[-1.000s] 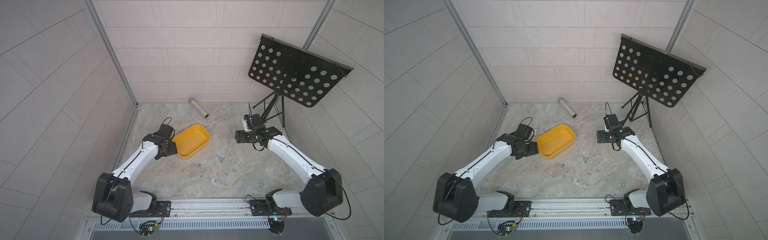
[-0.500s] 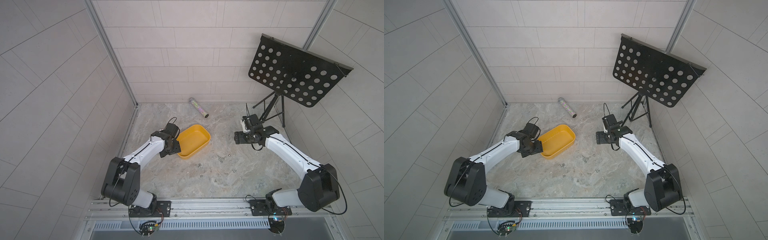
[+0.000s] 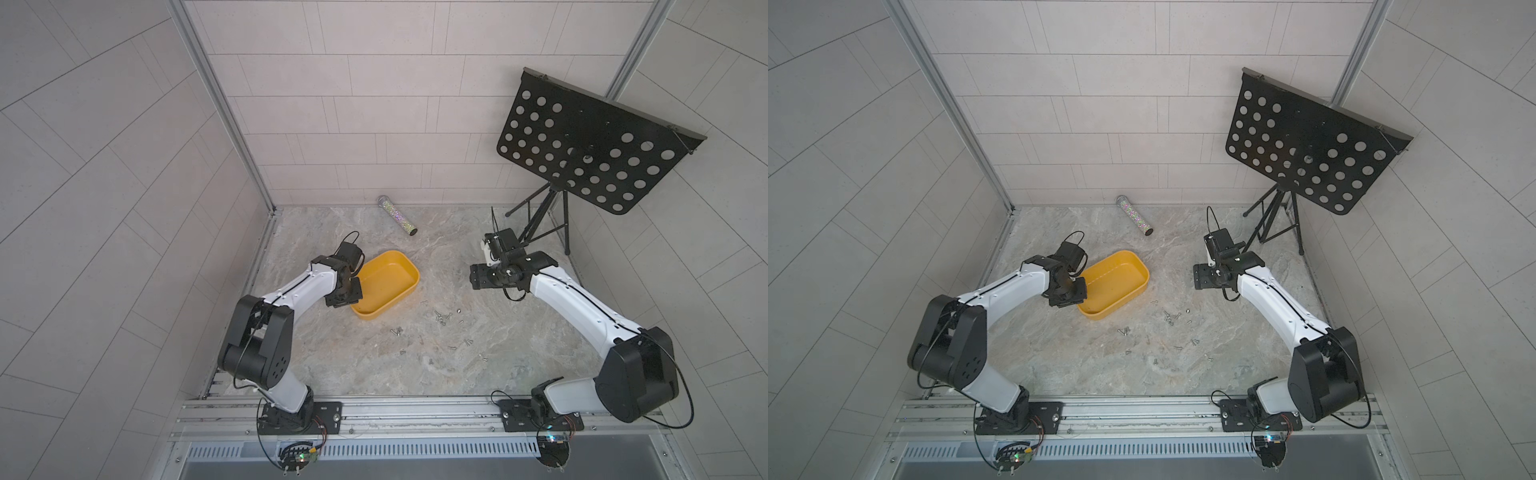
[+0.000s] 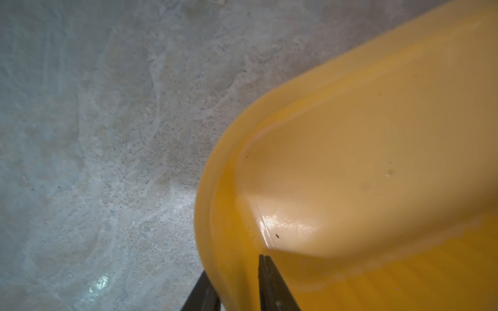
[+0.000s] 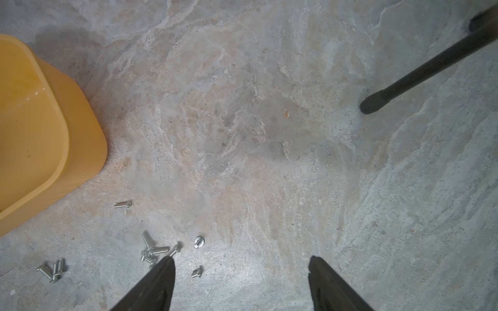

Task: Put the screws on the desktop into the storage box
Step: Adjust the storage box at the center of the board.

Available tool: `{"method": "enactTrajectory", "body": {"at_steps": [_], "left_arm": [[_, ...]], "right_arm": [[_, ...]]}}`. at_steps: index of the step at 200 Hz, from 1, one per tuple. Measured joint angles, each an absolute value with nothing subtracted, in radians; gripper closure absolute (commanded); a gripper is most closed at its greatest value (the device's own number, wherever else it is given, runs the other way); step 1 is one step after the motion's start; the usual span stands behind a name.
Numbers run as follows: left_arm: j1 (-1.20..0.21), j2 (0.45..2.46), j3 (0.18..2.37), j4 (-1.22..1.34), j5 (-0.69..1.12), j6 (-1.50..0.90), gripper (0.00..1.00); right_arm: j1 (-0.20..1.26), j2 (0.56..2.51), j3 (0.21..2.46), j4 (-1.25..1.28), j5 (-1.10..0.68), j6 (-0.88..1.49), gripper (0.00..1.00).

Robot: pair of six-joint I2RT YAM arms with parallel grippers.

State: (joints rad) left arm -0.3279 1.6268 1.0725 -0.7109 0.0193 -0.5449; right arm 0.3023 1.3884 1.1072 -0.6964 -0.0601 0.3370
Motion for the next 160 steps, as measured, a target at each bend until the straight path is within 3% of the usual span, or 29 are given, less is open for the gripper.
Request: {"method": "enactTrajectory", "body": {"at_steps": [48,110,160], "left_arm": [[-0.328,1.719,1.247,-0.773,0.027,-0.408,0.91],[-0.330,1.795,1.309,-0.792,0.049,-0.346,1.00],[-0.330,1.805,1.309,-0.791,0.041,-0.356,1.00]], "right_arm": [[0.320,1.342,1.099,-0.727,-0.065,0.341,0.21],[0.334,1.316,1.072,-0.764,-0.071,0.345,0.22],[0.340,1.316,1.072,-0.774,-0.076,0.346,0.22]]}}
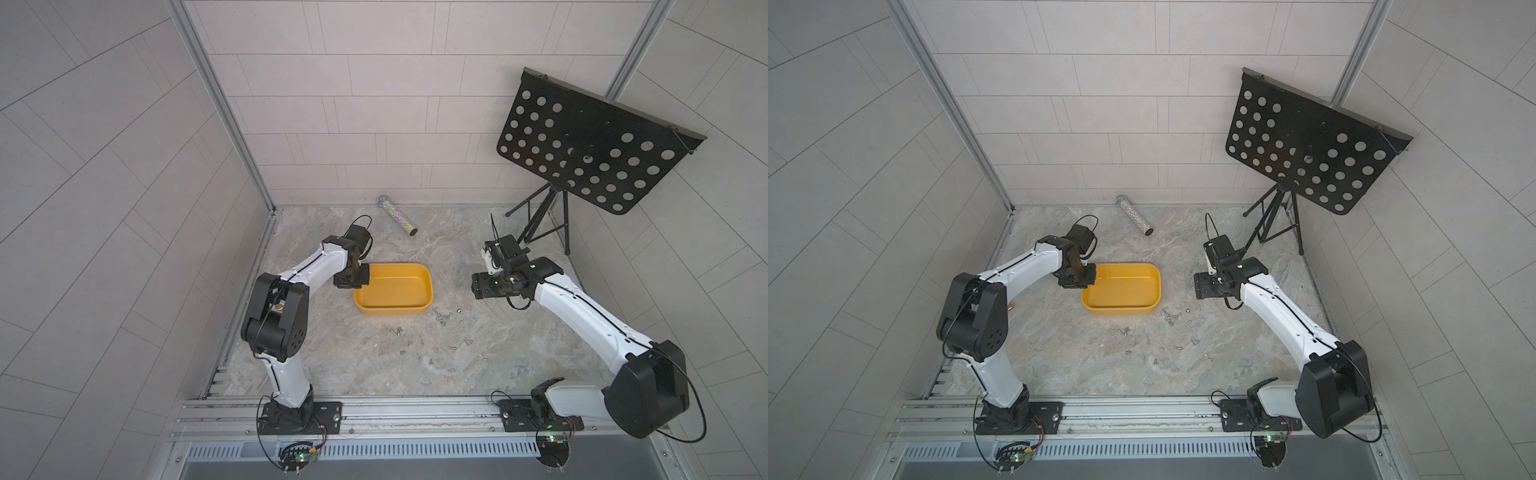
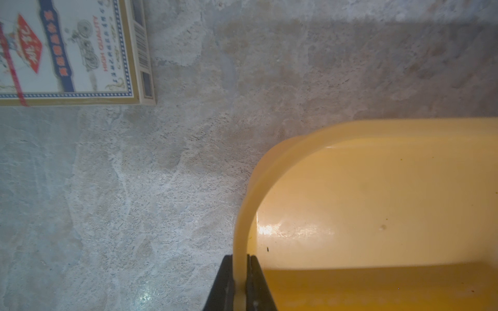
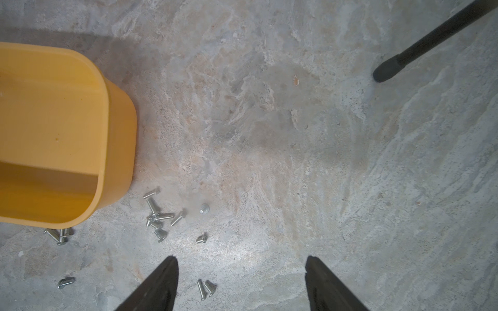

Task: Put the screws on the desktop into the storage box
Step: Adjust the storage box at the center of the board.

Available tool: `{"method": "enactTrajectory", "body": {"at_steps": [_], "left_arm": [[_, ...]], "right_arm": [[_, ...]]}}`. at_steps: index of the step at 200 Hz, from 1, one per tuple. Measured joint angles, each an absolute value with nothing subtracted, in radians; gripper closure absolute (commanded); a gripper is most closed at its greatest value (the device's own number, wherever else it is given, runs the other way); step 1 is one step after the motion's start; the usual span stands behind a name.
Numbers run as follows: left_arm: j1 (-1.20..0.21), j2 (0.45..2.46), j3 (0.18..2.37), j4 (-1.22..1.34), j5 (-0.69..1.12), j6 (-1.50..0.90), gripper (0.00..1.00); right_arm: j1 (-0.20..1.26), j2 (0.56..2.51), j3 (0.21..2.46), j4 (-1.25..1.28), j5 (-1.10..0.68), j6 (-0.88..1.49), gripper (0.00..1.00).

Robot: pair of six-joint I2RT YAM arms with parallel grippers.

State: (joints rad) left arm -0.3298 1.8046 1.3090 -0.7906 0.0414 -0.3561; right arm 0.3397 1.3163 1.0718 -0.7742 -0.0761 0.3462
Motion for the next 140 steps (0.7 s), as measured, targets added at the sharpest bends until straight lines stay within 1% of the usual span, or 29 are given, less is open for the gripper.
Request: {"method": "enactTrajectory", "body": {"at_steps": [12,29,39,50,59,72,83,97,119,131,140], "left_arm": [[-0.330,1.809,1.309,-0.791,0.042,-0.362,1.00],[-0.330,1.812,1.309,-0.790,0.042,-0.368,0.95],[-0.330,1.812,1.309,-0.790,0.042,-0.370,0.82],[-0.330,1.812,1.309,-0.790,0.040,-0.372,0.71],[-0.330,1.812,1.309,-0.791,0.036,-0.373,0.58],[-0.330,1.810,1.309,-0.793,0.033,-0.379,0.48],[-0.330,1.800,1.308,-0.799,0.030,-0.382,0.40],[-0.330,1.780,1.308,-0.803,0.027,-0.387,0.38],[-0.330,1.713,1.309,-0.823,0.025,-0.385,0.38],[-0.330,1.664,1.312,-0.836,0.025,-0.384,0.40],[-0.330,1.619,1.320,-0.848,0.024,-0.382,0.43]], "right_arm": [[0.342,1.316,1.072,-0.776,-0.084,0.350,0.22],[0.344,1.316,1.072,-0.779,-0.094,0.358,0.26],[0.344,1.316,1.071,-0.784,-0.101,0.365,0.27],[0.345,1.314,1.065,-0.782,-0.106,0.373,0.29],[0.346,1.305,1.048,-0.779,-0.108,0.379,0.32],[0.347,1.286,1.019,-0.771,-0.110,0.389,0.38],[0.347,1.263,0.989,-0.769,-0.110,0.401,0.40],[0.347,1.248,0.975,-0.771,-0.112,0.413,0.40],[0.347,1.263,0.986,-0.791,-0.134,0.436,0.36],[0.347,1.280,0.993,-0.802,-0.155,0.443,0.37],[0.350,1.293,0.992,-0.809,-0.170,0.450,0.40]]}}
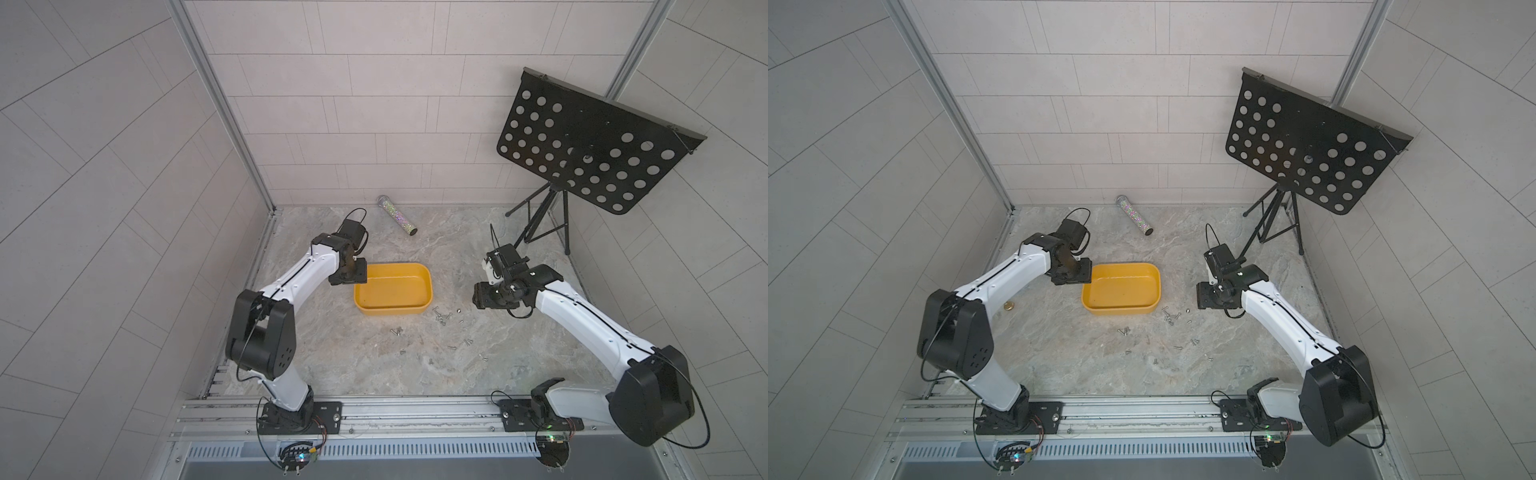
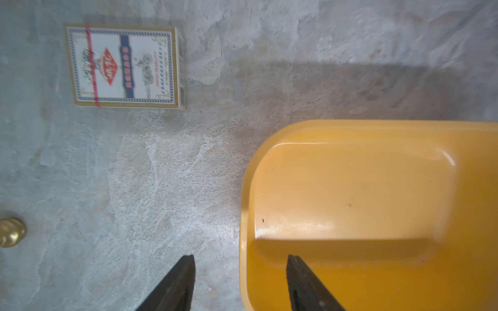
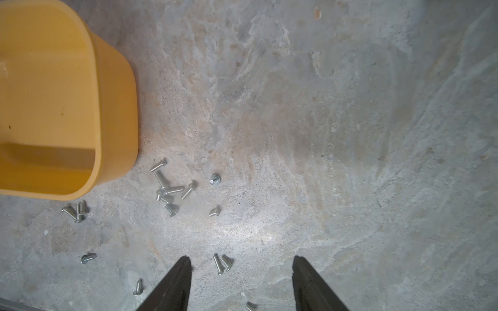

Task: Put the screws on the desktop into the storage box
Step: Adjust the storage box at the center of the board, then pick up the screw from the center of the board.

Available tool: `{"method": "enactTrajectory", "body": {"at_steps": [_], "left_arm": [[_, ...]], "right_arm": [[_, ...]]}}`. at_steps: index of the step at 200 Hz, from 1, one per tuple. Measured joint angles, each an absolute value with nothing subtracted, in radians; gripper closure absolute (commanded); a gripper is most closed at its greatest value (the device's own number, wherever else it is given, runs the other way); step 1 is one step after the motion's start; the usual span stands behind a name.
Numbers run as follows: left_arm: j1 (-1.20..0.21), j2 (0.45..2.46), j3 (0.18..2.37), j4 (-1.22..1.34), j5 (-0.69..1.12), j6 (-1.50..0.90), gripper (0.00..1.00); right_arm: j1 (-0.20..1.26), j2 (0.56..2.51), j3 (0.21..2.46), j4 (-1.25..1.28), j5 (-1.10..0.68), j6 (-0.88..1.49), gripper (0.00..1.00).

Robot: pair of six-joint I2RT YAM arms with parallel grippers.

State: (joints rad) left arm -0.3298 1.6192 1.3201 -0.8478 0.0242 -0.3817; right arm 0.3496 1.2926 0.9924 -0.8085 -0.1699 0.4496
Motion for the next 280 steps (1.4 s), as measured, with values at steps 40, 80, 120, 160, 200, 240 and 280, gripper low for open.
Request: {"method": "enactTrajectory", "body": {"at_steps": [40,80,120,160,200,240,280], "left_arm": [[-0.327,1.422,1.336,-0.867,-0.010,-0.338,0.51],[-0.315,1.324,1.291,-0.877,-0.080,-0.262,0.53],[-0.314,1.296,1.201,-0.862,-0.141,-0.225,0.63],[-0.305,1.309,1.153,-0.843,-0.172,-0.226,0.61],[-0.270,1.320,1.153,-0.825,-0.148,-0.226,0.60],[-0.260,1.320,1.148,-0.820,-0.130,-0.226,0.59],[-0.260,1.324,1.146,-0.821,-0.123,-0.226,0.59]], "right_arm": [[0.353,1.303,0.983,-0.813,-0.203,0.472,0.67],[0.353,1.332,0.976,-0.798,-0.200,0.506,0.61],[0.356,1.467,1.034,-0.811,-0.221,0.505,0.57],[0.360,1.500,1.048,-0.820,-0.221,0.494,0.57],[0.366,1.563,1.080,-0.820,-0.221,0.476,0.60],[0.388,1.633,1.118,-0.822,-0.220,0.464,0.64],[0.415,1.678,1.151,-0.825,-0.209,0.461,0.70]]}}
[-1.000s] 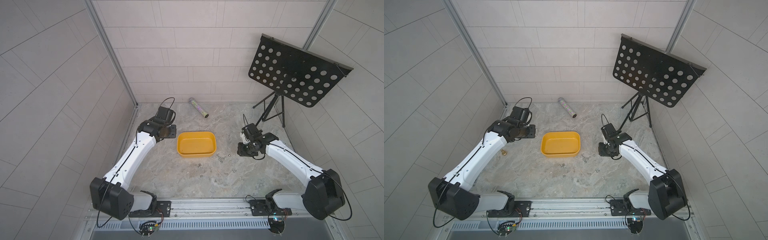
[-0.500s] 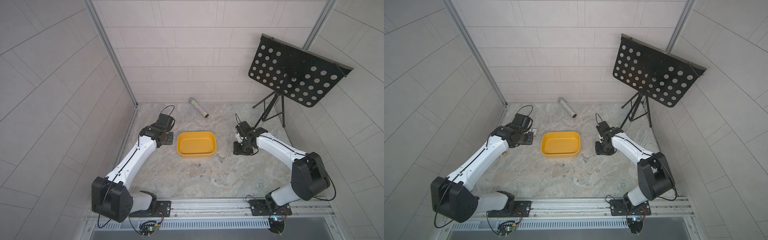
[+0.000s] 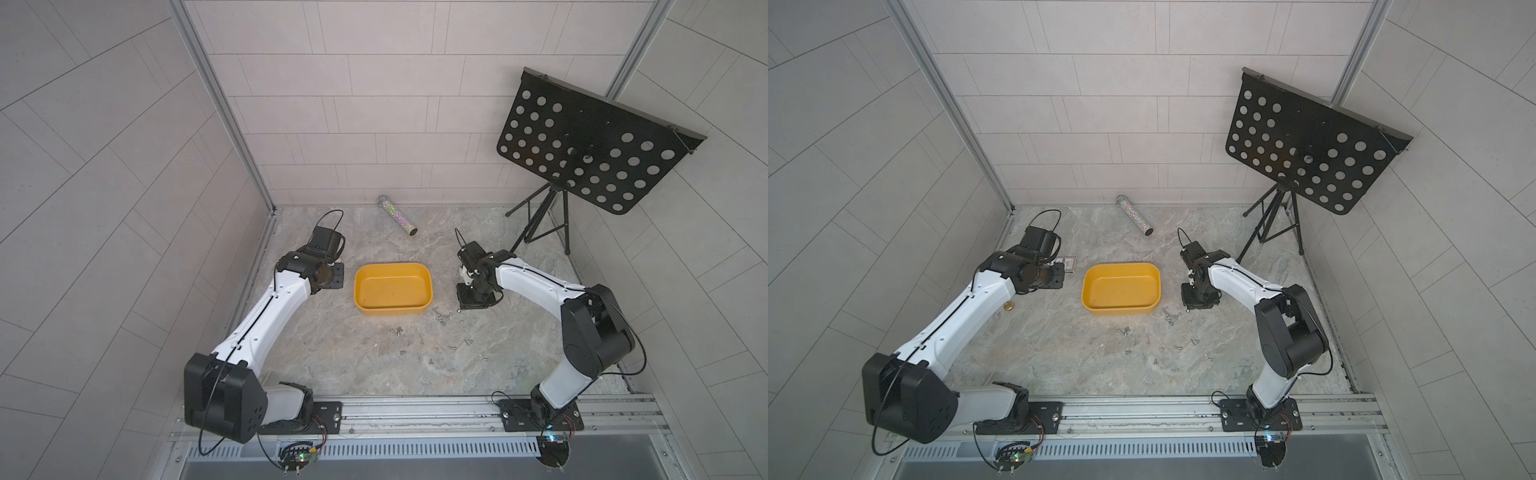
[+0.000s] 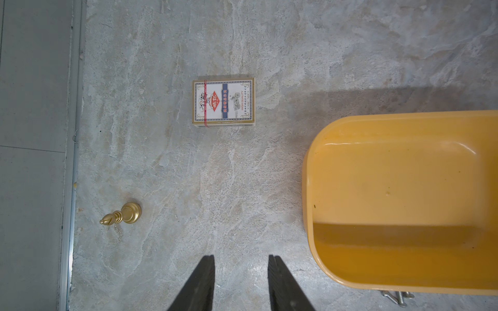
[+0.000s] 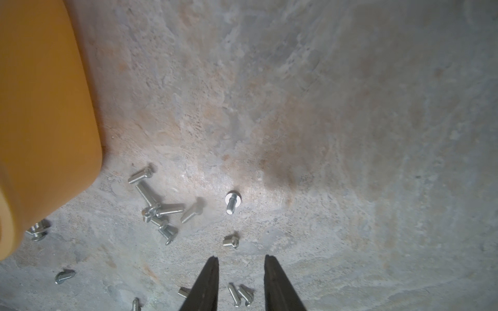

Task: Put the screws on the desktop into the storage box
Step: Pick up the screw from the center of the board.

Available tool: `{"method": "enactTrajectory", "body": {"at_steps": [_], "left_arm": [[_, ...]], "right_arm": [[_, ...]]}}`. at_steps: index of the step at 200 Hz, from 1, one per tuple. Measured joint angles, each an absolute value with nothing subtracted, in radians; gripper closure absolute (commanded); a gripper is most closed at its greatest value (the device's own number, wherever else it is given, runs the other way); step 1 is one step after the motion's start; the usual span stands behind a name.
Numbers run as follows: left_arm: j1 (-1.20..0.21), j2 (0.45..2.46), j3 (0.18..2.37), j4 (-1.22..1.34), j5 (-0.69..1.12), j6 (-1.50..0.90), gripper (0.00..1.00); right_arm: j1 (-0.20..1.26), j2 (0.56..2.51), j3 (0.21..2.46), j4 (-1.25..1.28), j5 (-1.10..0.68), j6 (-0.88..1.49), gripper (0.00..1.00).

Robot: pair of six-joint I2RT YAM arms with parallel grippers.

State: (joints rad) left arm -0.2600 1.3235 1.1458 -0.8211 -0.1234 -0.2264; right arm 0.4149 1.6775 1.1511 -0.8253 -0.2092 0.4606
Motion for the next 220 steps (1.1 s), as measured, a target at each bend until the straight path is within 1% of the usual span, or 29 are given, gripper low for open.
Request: {"method": "enactTrajectory", "body": {"at_steps": [57,110,187,220], "left_arm": [[-0.260,1.332,1.145,-0.825,-0.116,-0.226,0.59],[-0.260,1.338,1.145,-0.827,-0.112,-0.226,0.59],[-0.260,1.343,1.145,-0.828,-0.108,-0.226,0.59],[-0.260,1.343,1.145,-0.828,-0.105,-0.226,0.59]], "right_arm": [[0.425,1.768,1.180,-0.827,-0.192,0.461,0.72],[0.426,1.795,1.202,-0.827,-0.191,0.461,0.73],[0.434,1.849,1.219,-0.826,-0.191,0.461,0.79],[0.434,1.858,1.229,-0.826,-0.191,0.460,0.83]]}}
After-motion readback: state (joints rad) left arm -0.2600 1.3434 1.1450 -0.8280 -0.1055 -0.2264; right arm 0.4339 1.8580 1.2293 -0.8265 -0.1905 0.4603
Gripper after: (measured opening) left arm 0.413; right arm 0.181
